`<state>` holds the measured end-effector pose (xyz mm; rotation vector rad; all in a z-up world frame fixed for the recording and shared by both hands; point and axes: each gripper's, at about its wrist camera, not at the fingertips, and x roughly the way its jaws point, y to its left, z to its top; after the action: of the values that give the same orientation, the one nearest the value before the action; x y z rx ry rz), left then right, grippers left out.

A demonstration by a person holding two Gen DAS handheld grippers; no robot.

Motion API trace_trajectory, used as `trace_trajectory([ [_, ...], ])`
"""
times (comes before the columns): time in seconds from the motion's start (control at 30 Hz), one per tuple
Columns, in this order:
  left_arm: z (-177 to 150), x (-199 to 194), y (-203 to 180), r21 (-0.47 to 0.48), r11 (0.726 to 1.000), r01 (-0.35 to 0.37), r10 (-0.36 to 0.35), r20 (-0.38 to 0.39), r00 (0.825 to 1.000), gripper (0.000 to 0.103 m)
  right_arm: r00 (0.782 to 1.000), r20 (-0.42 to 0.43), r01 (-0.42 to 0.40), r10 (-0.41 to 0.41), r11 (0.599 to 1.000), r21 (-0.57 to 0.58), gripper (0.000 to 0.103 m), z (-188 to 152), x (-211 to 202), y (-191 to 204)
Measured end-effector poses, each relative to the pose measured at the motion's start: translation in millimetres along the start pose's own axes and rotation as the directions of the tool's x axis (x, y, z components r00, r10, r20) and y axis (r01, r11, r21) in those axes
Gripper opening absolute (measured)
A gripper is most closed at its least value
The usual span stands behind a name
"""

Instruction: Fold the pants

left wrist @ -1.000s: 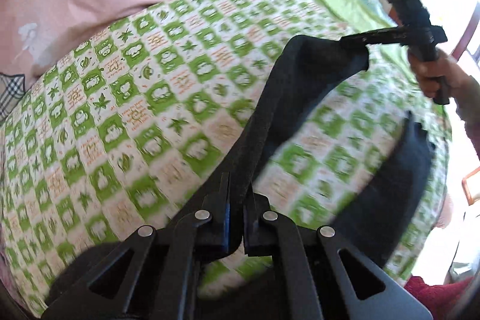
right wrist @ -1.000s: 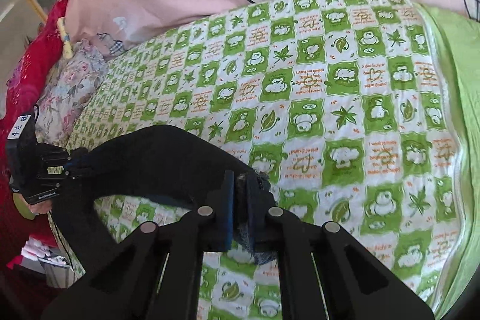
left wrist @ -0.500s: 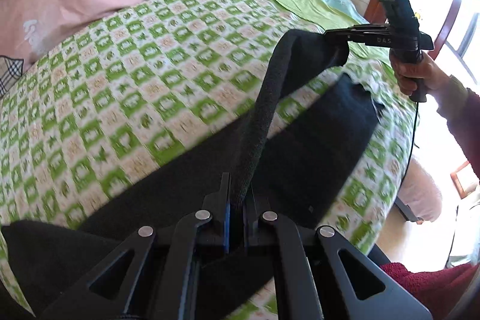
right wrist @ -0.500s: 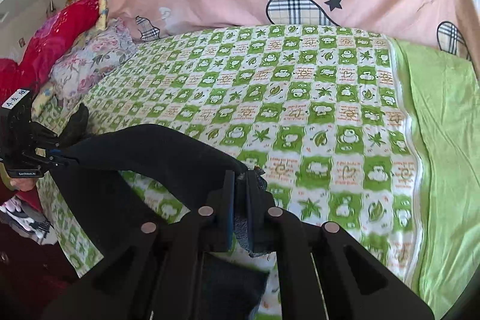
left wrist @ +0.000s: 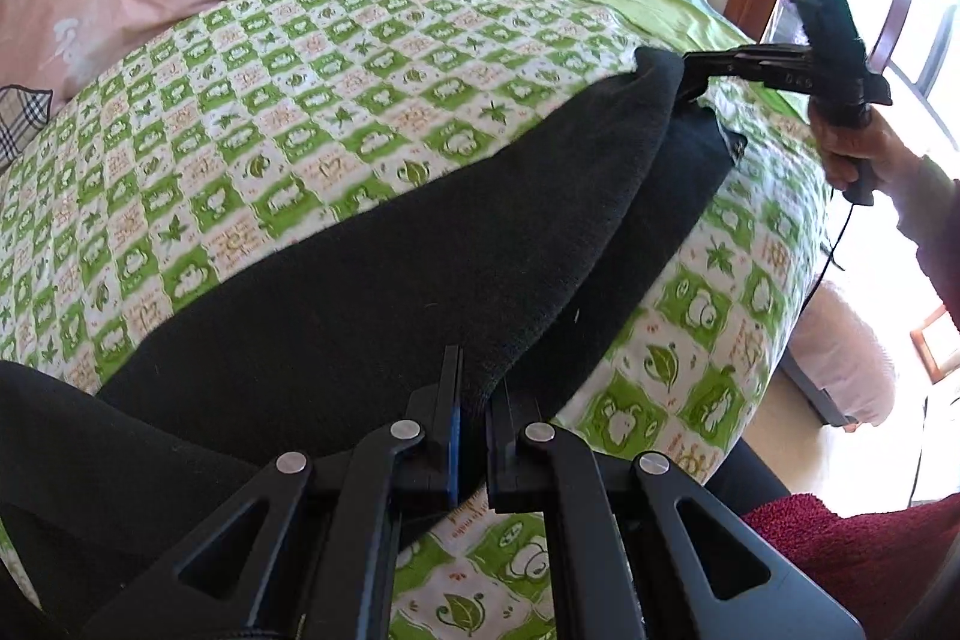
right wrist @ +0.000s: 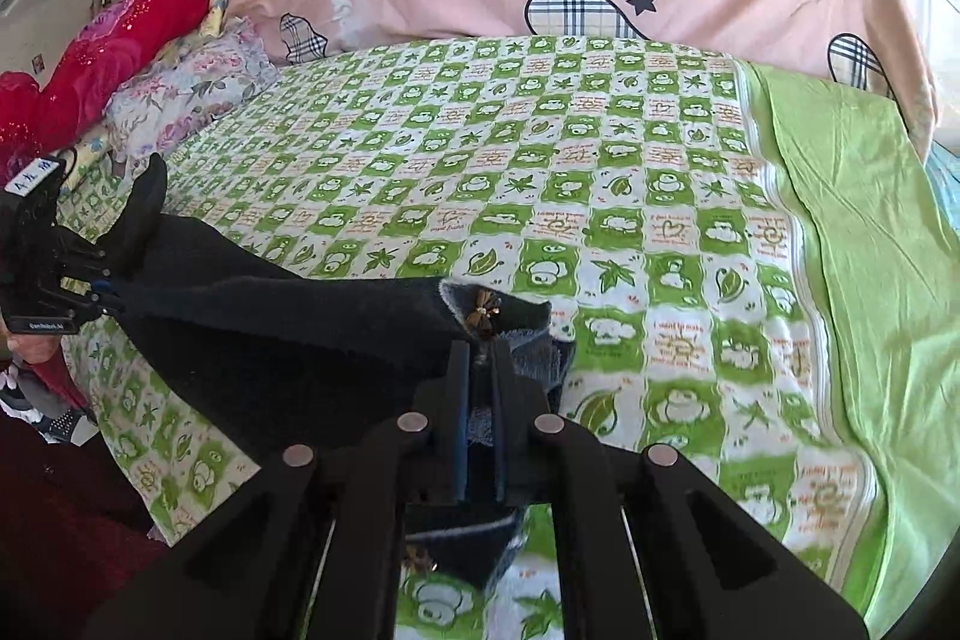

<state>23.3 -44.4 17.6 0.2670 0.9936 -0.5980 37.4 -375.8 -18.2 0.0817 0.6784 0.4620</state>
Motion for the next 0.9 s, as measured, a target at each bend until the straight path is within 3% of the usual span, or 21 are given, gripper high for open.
trace_trajectory([
  [0.07, -4.7, 4.7, -2.8, 0.007, 1.000, 0.000, 0.000, -0.012, 1.000, 0.004, 1.000, -0.008, -0.004, 0.004, 1.000, 0.019, 0.007, -6.6, -3.9, 1.9],
  [0.23, -16.1, 18.0, -4.5, -0.003, 1.000, -0.003, 0.003, -0.065, 0.998, 0.009, 0.996, -0.041, 0.085, -0.082, 0.992, 0.095, 0.006, -25.7, -7.5, -6.3],
  [0.4, -23.9, 8.5, 1.3, -0.062, 0.998, 0.005, -0.009, -0.067, 0.998, 0.027, 0.994, 0.019, 0.100, -0.106, 0.976, 0.194, 0.008, -34.3, -34.5, -9.5],
  [0.43, -26.2, 4.6, 3.6, -0.081, 0.997, 0.001, -0.007, -0.066, 0.998, 0.035, 0.993, 0.027, 0.105, -0.113, 0.973, 0.205, 0.009, -34.2, -38.9, -7.2],
  [0.5, -28.0, -3.8, 8.2, -0.120, 0.993, -0.005, -0.002, -0.059, 0.998, 0.040, 0.992, 0.047, 0.103, -0.116, 0.971, 0.217, 0.014, -33.2, -45.1, -0.9],
  [0.53, -29.7, -8.1, 11.9, -0.144, 0.990, -0.012, 0.004, -0.057, 0.998, 0.043, 0.992, 0.057, 0.095, -0.110, 0.971, 0.221, 0.023, -32.0, -46.6, 2.8],
  [0.57, -31.7, -13.2, 17.3, -0.173, 0.985, -0.022, 0.012, -0.056, 0.998, 0.049, 0.992, 0.074, 0.085, -0.104, 0.970, 0.230, 0.040, -30.5, -48.6, 8.2],
  [0.63, -36.1, -24.8, 29.1, -0.239, 0.970, -0.038, 0.025, -0.054, 0.998, 0.056, 0.990, 0.110, 0.062, -0.089, 0.972, 0.228, 0.053, -28.8, -50.8, 19.8],
  [0.9, -44.4, -59.4, 108.8, -0.527, 0.837, -0.150, 0.110, -0.106, 0.988, 0.069, 0.985, 0.133, -0.133, 0.111, 0.977, 0.169, 0.053, -9.4, -15.3, 87.5],
])
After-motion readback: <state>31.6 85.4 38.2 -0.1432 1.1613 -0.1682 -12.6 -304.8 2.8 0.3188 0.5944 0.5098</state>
